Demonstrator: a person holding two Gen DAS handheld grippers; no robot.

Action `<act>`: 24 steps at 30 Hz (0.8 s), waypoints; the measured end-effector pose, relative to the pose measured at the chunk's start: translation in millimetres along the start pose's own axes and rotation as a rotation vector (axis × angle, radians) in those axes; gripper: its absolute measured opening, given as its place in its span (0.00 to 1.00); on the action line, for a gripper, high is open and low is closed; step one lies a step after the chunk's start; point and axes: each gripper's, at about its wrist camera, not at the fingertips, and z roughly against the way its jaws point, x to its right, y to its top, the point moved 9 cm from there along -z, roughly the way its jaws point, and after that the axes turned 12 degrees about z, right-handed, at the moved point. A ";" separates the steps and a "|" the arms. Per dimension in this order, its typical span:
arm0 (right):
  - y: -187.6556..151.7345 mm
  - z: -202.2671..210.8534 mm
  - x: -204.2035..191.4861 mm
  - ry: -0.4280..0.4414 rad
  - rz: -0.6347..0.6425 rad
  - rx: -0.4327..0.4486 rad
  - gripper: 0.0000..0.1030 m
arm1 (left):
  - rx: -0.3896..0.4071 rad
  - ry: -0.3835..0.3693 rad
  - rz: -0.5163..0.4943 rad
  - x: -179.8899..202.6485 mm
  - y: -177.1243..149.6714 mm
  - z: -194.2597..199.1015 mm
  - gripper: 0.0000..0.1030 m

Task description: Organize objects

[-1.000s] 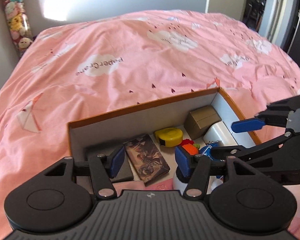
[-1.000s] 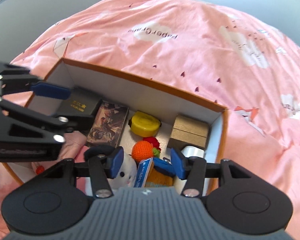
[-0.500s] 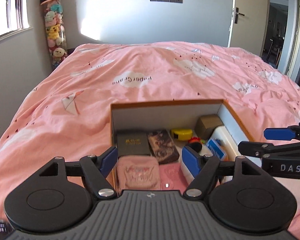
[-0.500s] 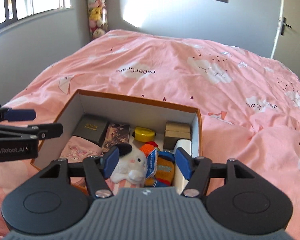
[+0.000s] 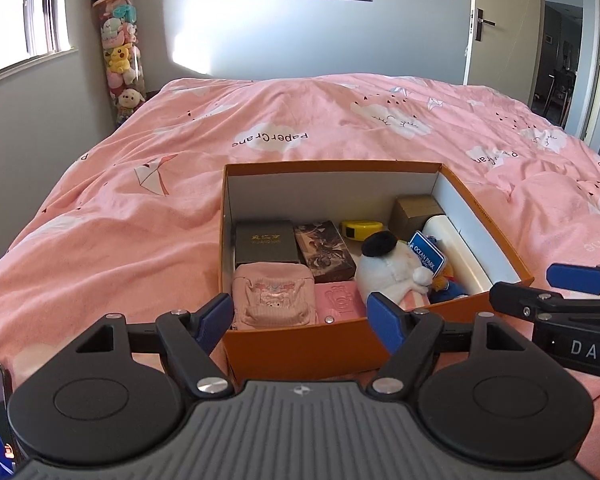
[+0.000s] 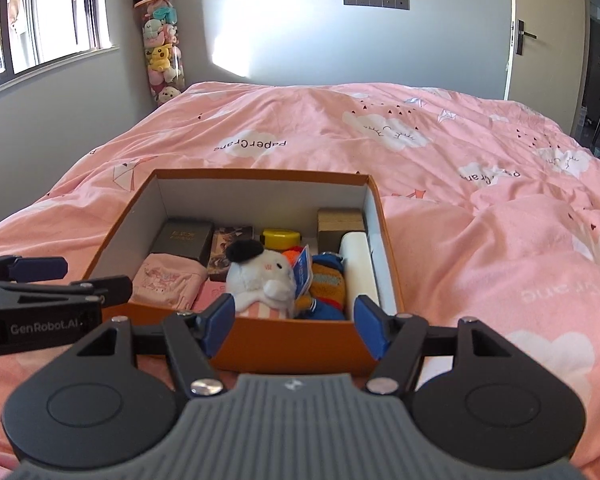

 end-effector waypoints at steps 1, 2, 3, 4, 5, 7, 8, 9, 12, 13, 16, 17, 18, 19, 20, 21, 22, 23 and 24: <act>-2.6 -1.2 0.4 0.003 -0.009 -0.006 0.66 | -0.002 -0.002 0.004 -0.1 -1.2 0.0 0.85; -4.7 -2.9 0.5 0.008 -0.016 -0.012 0.66 | -0.005 -0.002 0.004 -0.1 -2.4 -0.1 0.85; -5.8 -4.5 1.5 0.012 -0.022 -0.016 0.66 | -0.009 -0.001 0.002 0.1 -4.1 -0.7 0.85; -7.0 -5.8 2.3 0.012 -0.026 -0.019 0.66 | -0.013 0.001 0.003 -0.2 -6.0 -1.1 0.85; -7.8 -6.6 2.9 0.010 -0.028 -0.022 0.66 | -0.017 0.001 0.004 -0.2 -7.6 -1.2 0.85; -9.0 -7.4 4.4 0.011 -0.029 -0.025 0.66 | -0.025 -0.003 0.005 0.5 -9.8 -2.1 0.85; -9.8 -8.1 4.9 0.010 -0.031 -0.029 0.66 | -0.029 -0.003 0.006 0.6 -10.2 -2.9 0.85; -10.6 -9.0 5.7 0.011 -0.032 -0.034 0.66 | -0.032 -0.001 0.006 0.7 -10.4 -3.4 0.85; -12.6 -11.4 6.7 0.010 -0.038 -0.042 0.66 | -0.037 0.000 0.007 0.5 -10.7 -4.9 0.85; -12.8 -11.6 6.9 0.009 -0.040 -0.043 0.66 | -0.037 0.000 0.006 0.6 -10.7 -4.9 0.85; -12.9 -11.5 6.9 0.009 -0.040 -0.044 0.66 | -0.042 -0.001 0.001 1.5 -11.1 -6.5 0.85; -13.3 -11.6 6.8 0.009 -0.039 -0.047 0.66 | -0.044 -0.001 0.000 1.9 -11.5 -6.9 0.85; -13.5 -11.5 6.9 0.010 -0.038 -0.048 0.66 | -0.046 -0.003 -0.002 2.2 -11.8 -7.2 0.85; -13.7 -11.5 6.9 0.012 -0.036 -0.049 0.66 | -0.047 -0.004 -0.002 2.2 -12.0 -7.4 0.85; -13.8 -11.5 6.6 0.014 -0.036 -0.049 0.66 | -0.048 -0.003 -0.002 2.4 -12.2 -7.6 0.85; -13.6 -11.5 6.7 0.016 -0.033 -0.049 0.66 | -0.047 -0.002 -0.002 2.3 -12.2 -7.5 0.85; -13.5 -11.6 6.3 0.016 -0.032 -0.050 0.66 | -0.048 -0.001 -0.001 1.8 -12.2 -7.8 0.85; -13.5 -11.7 5.7 0.017 -0.029 -0.052 0.66 | -0.049 0.001 0.000 1.6 -12.3 -7.8 0.85; -13.7 -11.9 5.2 0.018 -0.026 -0.054 0.67 | -0.050 0.002 0.001 1.0 -12.1 -8.2 0.85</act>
